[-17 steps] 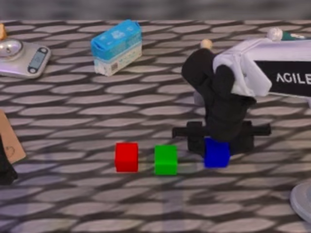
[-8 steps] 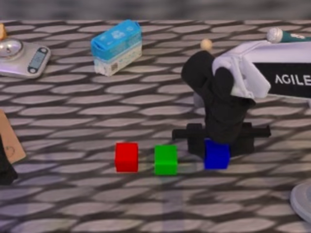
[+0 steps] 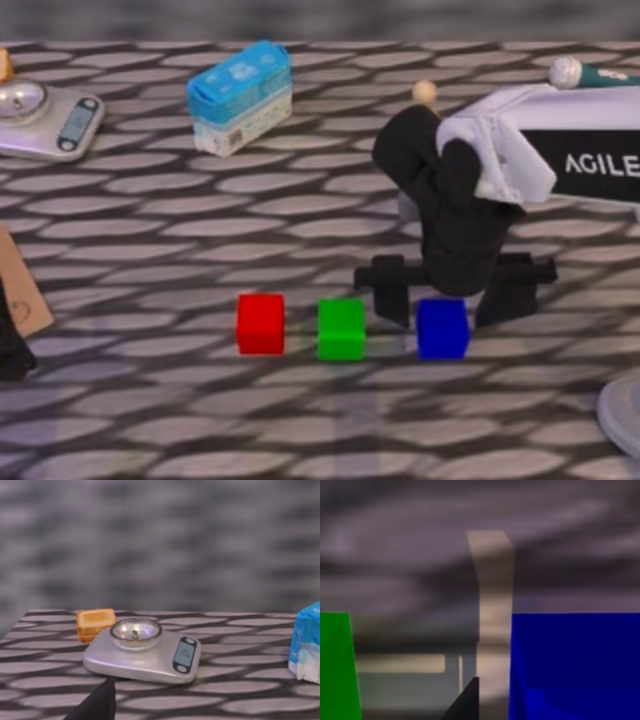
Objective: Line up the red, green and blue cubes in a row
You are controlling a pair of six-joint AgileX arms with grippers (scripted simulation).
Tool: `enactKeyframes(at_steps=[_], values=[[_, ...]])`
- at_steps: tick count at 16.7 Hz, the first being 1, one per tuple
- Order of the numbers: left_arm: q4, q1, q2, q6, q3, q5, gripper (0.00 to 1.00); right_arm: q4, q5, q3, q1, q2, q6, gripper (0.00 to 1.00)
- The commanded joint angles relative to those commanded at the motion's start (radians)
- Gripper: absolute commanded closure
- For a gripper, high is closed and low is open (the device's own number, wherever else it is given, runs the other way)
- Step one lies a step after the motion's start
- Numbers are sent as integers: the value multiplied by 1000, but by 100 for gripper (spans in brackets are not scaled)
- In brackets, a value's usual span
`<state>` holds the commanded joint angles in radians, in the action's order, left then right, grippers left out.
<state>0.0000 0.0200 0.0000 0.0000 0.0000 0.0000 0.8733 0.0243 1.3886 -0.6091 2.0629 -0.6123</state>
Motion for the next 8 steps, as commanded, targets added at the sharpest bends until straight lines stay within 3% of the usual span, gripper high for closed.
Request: enactKeyframes(at_steps=[8], values=[[0, 0, 0, 0, 0, 0, 0, 0, 0, 0, 0, 0, 0, 0]])
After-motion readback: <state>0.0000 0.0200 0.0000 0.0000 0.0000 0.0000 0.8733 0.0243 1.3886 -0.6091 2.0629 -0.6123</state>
